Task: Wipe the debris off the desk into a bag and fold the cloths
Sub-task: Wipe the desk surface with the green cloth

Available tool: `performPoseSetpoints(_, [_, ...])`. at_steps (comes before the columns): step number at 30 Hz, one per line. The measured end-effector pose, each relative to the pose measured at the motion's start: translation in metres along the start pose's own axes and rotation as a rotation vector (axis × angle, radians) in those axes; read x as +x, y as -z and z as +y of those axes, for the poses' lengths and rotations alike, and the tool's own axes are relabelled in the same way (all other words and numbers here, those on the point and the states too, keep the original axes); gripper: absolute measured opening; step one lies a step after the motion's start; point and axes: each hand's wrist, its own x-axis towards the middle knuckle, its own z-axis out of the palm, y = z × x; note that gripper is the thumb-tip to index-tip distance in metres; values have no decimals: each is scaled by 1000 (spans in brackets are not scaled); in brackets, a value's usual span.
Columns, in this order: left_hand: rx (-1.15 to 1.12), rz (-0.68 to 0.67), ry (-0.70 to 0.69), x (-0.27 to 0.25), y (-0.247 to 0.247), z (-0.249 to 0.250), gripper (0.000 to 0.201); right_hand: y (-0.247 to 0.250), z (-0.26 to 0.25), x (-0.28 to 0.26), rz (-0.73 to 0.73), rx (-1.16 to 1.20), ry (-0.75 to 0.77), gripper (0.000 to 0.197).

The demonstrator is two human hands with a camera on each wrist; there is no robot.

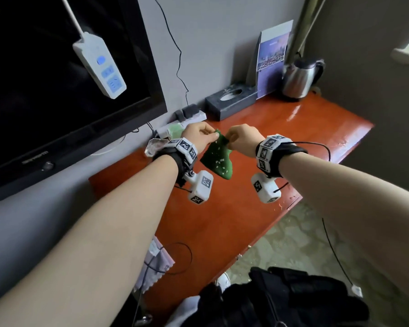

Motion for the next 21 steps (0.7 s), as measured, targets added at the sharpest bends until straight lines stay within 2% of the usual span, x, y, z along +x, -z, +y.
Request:
performPoseSetpoints(3, [22, -1, 9, 12, -2, -2, 18, 5, 8, 18, -35, -148, 74, 24])
performPoseSetpoints(6, [95, -154, -40, 20, -6, -4, 31, 13, 9, 34, -6, -164, 146, 19])
performPoseSetpoints(9, [127, -248, 59, 26, -8, -2, 27, 20, 5, 50, 0, -150, 215, 16])
performPoseSetpoints(13, [249, -223, 169, 30, -5, -6, 26, 27, 6, 65, -41, -122, 269, 16])
performPoseSetpoints(17, [488, -219, 235, 31, -2, -21, 41, 45, 12, 75, 6, -47, 325, 17])
performPoseSetpoints(21, [381, -69, 259, 34, -9, -25, 23, 54, 35, 87, -59, -201, 355, 17])
